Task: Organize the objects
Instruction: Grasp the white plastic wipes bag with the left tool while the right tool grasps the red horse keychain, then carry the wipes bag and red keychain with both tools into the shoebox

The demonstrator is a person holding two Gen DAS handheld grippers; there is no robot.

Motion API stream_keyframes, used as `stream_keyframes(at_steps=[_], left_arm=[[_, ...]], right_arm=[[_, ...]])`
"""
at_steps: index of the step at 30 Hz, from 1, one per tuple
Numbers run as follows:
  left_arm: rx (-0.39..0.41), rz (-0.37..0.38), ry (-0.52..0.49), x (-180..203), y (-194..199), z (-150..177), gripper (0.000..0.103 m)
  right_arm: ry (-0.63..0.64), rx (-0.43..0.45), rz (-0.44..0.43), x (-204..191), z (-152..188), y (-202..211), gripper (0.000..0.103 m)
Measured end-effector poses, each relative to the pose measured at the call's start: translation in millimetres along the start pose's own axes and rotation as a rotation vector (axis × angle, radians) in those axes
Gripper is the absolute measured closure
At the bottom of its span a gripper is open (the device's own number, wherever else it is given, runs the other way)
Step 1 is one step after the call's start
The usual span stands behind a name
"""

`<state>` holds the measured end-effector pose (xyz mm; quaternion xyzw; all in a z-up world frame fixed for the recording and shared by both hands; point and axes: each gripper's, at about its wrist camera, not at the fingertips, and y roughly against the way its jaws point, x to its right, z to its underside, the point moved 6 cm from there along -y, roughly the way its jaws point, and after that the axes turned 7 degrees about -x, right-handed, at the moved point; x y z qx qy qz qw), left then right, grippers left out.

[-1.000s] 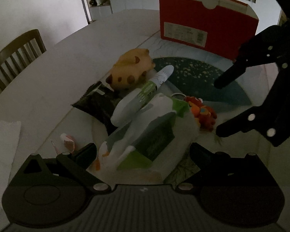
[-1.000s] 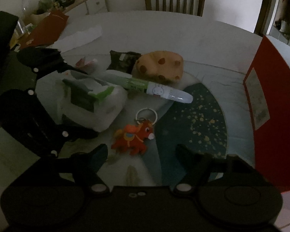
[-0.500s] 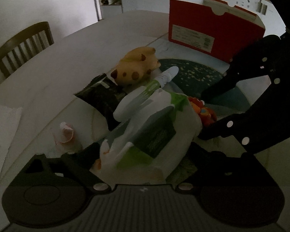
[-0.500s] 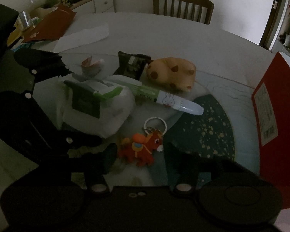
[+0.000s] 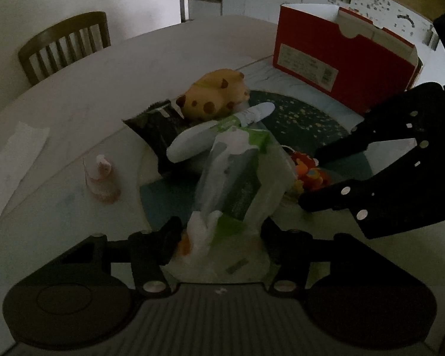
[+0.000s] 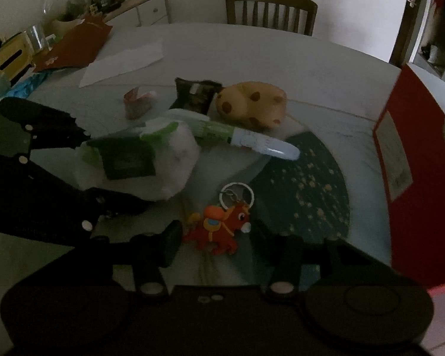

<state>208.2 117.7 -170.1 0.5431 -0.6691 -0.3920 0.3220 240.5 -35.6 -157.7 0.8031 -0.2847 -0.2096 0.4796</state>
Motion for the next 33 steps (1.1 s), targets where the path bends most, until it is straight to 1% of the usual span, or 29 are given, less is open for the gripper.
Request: stream_keyframes(at_steps=[2,3,5,7,10,13,14,15,16,18,20,21,22,28,33], left_arm=[[0.003,-0.001,0.020,3.0,2.3,2.8,0.050],[0.005,0.004,0.033,4.1,3.7,3.8,0.050],[0.005,0.018,0.062,8.3,6.4,6.3,0.050],[0.007,0.028,0.079,13.8,9.4,8.1,0.050],[0.008,0.041,0.095,24.4,14.1,10.0,0.050],[0.016,0.053,0.107,33.9,19.0,10.8,0.050],[0.018,0.057,0.114,36.6,20.6,11.2,0.050],[0.019,0.060,0.118,39.7,21.8,11.6,0.050],[0.020,0.061,0.121,42.2,22.4,12.2,0.050],[0.017,0.065,0.126,47.5,22.7,14.1,0.050],[0.013,0.063,0.131,51.0,21.9,15.4,0.050],[0.010,0.063,0.135,52.5,21.9,16.6,0.050],[0.008,0.062,0.138,53.6,22.3,17.7,0.050],[0.006,0.036,0.175,51.4,26.6,23.2,0.050],[-0.002,0.018,0.206,44.6,28.5,29.3,0.050]], right_arm=[[-0.014,0.006,-0.001,2.3,4.1,4.6,0.054],[-0.022,0.011,-0.004,3.6,6.1,8.0,0.073],[-0.041,0.012,-0.005,7.1,9.6,14.2,0.077],[-0.048,0.015,-0.006,10.8,13.7,20.3,0.086],[-0.045,0.012,0.007,14.4,21.4,25.0,0.092],[-0.056,0.020,0.014,21.1,27.1,31.6,0.095],[-0.056,0.021,0.014,22.8,28.7,33.4,0.094],[-0.053,0.019,0.013,24.2,30.2,34.8,0.088],[-0.053,0.016,0.011,25.9,31.7,35.4,0.079],[-0.059,0.023,0.009,29.8,33.8,36.9,0.077],[-0.067,0.019,-0.013,32.0,33.9,35.6,0.070],[-0.073,0.019,-0.018,32.6,33.6,34.7,0.063],[-0.074,0.021,-0.018,32.9,33.5,33.4,0.059],[-0.038,0.001,-0.035,26.8,28.9,15.2,0.056],[-0.003,0.014,-0.030,20.0,22.6,10.1,0.055]])
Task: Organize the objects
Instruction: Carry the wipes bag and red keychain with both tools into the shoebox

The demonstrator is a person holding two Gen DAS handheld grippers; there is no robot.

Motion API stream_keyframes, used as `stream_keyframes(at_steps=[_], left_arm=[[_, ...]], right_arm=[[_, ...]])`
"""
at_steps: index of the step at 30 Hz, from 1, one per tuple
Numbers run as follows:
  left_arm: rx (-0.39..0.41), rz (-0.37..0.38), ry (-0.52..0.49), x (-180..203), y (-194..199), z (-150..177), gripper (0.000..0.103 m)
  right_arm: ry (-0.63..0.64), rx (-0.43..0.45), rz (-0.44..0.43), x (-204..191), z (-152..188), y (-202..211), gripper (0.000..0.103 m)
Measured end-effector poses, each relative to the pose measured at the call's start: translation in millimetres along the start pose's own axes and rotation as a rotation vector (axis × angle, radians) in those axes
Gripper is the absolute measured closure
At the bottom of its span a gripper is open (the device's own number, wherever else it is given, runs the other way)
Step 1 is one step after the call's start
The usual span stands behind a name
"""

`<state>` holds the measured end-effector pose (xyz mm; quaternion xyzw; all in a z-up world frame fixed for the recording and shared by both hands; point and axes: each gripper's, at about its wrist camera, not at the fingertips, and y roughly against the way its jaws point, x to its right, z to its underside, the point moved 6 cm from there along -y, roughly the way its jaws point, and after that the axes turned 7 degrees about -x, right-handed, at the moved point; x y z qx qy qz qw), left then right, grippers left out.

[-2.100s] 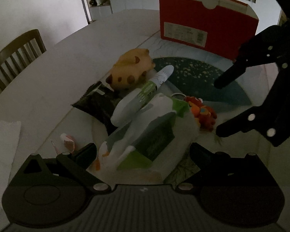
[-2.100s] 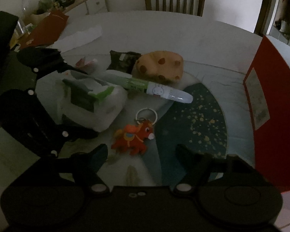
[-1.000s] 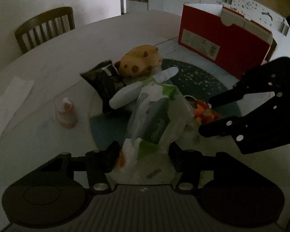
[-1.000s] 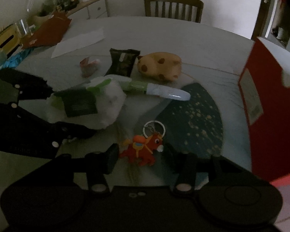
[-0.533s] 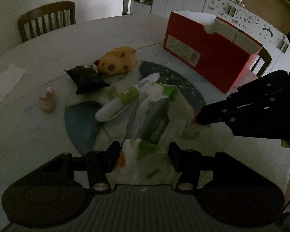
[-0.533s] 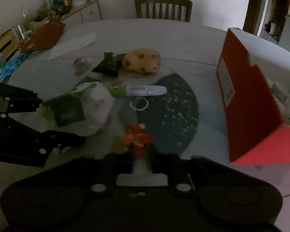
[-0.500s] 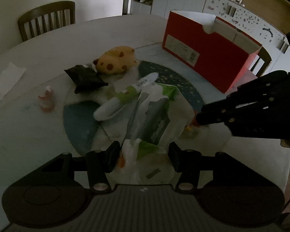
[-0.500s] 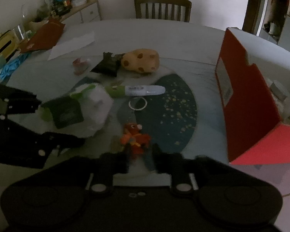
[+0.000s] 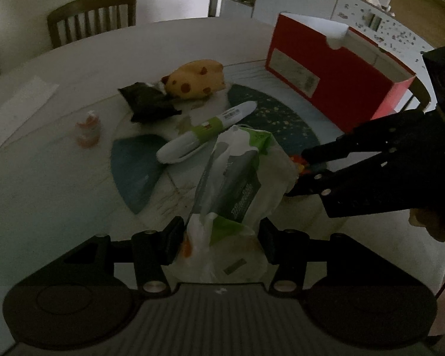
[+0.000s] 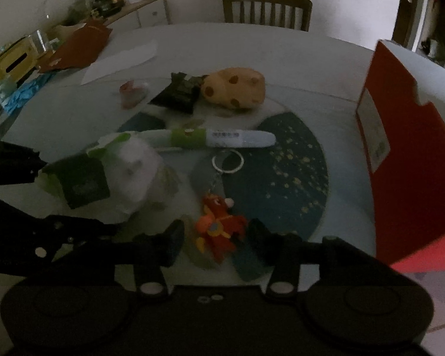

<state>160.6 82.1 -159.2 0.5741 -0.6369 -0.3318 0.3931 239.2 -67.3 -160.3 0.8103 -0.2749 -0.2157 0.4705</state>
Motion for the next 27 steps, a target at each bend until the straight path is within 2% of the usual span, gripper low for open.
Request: stream_keyframes(at_steps=[4,12,18,27], left_arm=[[0.002,-0.004,0.026,-5.1,2.6,2.3,0.050],[0.009,-0.009,0.039,-4.1,4.6,0.5,0.050],[0.020,0.010,0.030,11.0,9.4,-12.8,0.050],[0.075,0.073,-0.004,48.4,25.8,-43.0,0.050]], right_arm=[[0.030,0.001,0.024,-4.4,-0.6,-0.8,0.064],[0.009,-0.005,0.025,0.5,6.0,10.7,0.065],[-0.034,0.021,0.016,12.1,10.8,43.5,0.066],[-0.101,0.111,0.027,42.2,9.1,106.0,0.066]])
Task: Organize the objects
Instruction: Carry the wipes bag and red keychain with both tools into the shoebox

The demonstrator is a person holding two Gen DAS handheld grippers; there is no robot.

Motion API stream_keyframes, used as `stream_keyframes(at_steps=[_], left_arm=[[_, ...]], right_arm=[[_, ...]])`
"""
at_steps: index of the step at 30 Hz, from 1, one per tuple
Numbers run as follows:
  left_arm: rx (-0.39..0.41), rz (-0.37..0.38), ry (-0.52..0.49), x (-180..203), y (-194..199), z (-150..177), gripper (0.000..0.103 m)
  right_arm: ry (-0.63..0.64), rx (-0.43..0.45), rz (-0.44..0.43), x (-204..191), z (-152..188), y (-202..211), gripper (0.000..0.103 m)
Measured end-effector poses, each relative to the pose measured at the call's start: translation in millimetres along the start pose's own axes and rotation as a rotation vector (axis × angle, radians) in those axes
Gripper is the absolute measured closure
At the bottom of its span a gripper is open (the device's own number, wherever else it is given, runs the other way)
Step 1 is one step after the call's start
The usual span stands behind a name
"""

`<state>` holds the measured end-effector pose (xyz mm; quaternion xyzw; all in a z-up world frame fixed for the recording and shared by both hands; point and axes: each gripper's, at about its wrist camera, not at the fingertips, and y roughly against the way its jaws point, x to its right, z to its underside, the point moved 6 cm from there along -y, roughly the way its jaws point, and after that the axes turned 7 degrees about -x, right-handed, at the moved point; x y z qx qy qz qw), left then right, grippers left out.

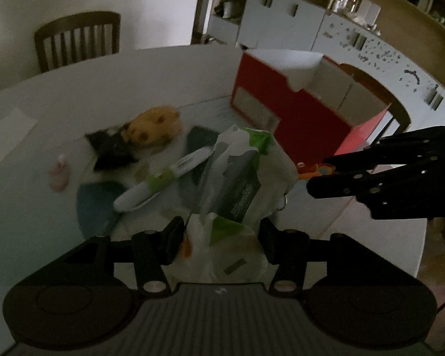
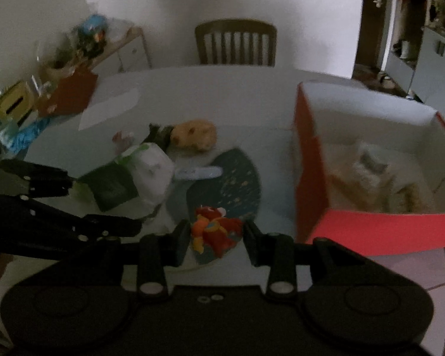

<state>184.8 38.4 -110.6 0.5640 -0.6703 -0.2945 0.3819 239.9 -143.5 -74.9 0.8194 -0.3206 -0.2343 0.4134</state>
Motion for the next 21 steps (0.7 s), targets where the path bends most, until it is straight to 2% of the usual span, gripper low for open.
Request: stream_keyframes(at_steps=[13,21], left_arm=[[0.069,0.059,-0.082,63.9,5.0,-53.4,0.050],[0.103,0.045,-0.168,104.7,-2.2,-92.0,0.050]], right_arm=[[-0.068,0.159,0.013,56.6,-15.7,70.4,0.066],[-0.091,0.224,0.063,104.7,-27.7,90.4,0.066]])
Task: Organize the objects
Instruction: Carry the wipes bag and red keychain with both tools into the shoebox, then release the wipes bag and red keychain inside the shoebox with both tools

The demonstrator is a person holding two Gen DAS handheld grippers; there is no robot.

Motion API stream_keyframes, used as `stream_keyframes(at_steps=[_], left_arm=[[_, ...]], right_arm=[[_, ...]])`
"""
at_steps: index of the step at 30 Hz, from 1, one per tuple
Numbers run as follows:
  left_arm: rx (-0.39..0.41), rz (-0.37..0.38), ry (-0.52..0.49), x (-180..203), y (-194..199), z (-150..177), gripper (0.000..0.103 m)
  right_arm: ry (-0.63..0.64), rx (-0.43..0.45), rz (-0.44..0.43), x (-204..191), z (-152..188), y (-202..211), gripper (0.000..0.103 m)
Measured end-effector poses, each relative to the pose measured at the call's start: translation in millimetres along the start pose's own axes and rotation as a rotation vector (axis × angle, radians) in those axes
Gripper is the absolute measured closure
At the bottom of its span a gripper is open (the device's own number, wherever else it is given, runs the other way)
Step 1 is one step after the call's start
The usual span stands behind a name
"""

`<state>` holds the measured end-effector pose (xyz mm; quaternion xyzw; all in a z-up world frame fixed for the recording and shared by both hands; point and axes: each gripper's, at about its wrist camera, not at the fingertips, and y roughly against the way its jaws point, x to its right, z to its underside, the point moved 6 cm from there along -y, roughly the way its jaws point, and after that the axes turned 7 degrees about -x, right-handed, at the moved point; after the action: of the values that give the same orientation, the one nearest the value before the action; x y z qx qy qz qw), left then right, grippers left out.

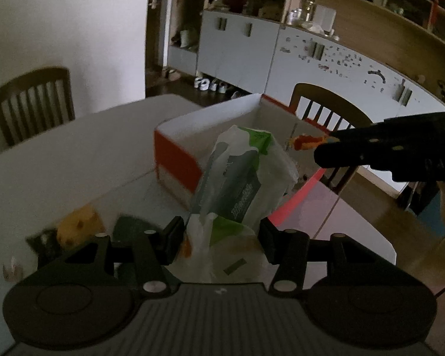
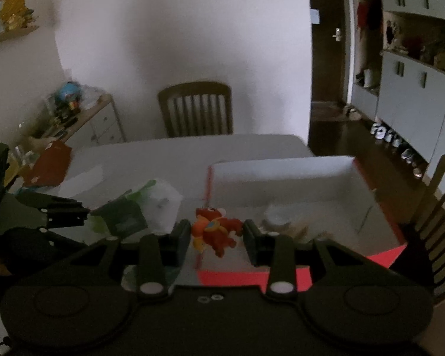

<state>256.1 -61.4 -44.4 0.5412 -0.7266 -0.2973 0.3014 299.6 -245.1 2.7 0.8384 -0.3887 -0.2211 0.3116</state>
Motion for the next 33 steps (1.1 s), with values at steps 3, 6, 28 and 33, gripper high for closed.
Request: stream_keyframes(at_steps=[3,6,28,33], left_arm=[[0.003,-0.012,-0.031,10.8,-8.5,-17.5,0.050],[0.000,-0.021,-0.066,22.9,-18.5,-31.8,0.050],[-0.138,-0.172,-0.166,51.2,-130.0,-90.5,0.050],[-0.181,-0.273,-0.127,32.6,-150.8,-99.9,0.050]], right_arm=[[-0.009,0.021,0.022,21.9,-7.6,2.2,0.066],[-0.025,0.040,0.046,43.6,-14.8,2.3,0.066],[-0.055,-0.079,0.120,132.7,3.5,-75.0,0.066],[-0.032,-0.118,0.120,130.3,9.2,-94.2,0.066]])
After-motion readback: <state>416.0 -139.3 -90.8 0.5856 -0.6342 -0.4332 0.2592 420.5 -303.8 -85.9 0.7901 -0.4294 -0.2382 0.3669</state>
